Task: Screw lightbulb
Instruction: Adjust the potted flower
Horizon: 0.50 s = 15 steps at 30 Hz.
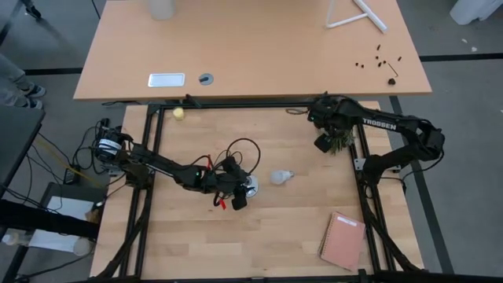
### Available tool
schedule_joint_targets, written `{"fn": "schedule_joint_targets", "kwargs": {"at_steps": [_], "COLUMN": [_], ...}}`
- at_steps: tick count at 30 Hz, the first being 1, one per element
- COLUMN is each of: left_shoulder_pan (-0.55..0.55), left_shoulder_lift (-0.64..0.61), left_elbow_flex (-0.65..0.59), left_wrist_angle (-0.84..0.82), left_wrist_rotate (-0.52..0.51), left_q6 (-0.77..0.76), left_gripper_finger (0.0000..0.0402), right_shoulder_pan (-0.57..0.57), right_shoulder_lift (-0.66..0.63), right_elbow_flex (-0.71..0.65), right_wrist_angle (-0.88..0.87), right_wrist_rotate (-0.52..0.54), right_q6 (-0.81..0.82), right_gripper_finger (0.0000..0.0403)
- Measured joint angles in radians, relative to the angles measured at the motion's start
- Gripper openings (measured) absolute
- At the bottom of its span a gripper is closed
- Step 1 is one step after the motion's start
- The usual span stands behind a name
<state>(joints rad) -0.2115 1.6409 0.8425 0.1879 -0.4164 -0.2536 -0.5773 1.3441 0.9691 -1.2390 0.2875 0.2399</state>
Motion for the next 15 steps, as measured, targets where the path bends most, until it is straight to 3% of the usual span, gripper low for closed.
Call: {"fn": "schedule_joint_targets", "kwargs": {"at_steps": [7, 15], "left_shoulder_pan": [0.000, 0.000], "left_shoulder_lift": [0.000, 0.000], "left_elbow_flex": [0.000, -0.001], "left_wrist_angle": [0.001, -0.022], "left_wrist_rotate": [0.002, 0.029], "left_q6": [0.014, -0.012], "left_gripper_finger": [0.0249, 0.0249], "right_shoulder_pan": [0.078, 0.051], "right_shoulder_lift": [0.066, 0.076], "right_elbow_flex": [0.000, 0.000], "right_wrist_angle": [0.044, -0.009], "right_wrist_rotate": [0.160, 0.301], "right_q6": [-0.159, -0.044], "right_gripper_finger": [0.0275, 0.0272]}}
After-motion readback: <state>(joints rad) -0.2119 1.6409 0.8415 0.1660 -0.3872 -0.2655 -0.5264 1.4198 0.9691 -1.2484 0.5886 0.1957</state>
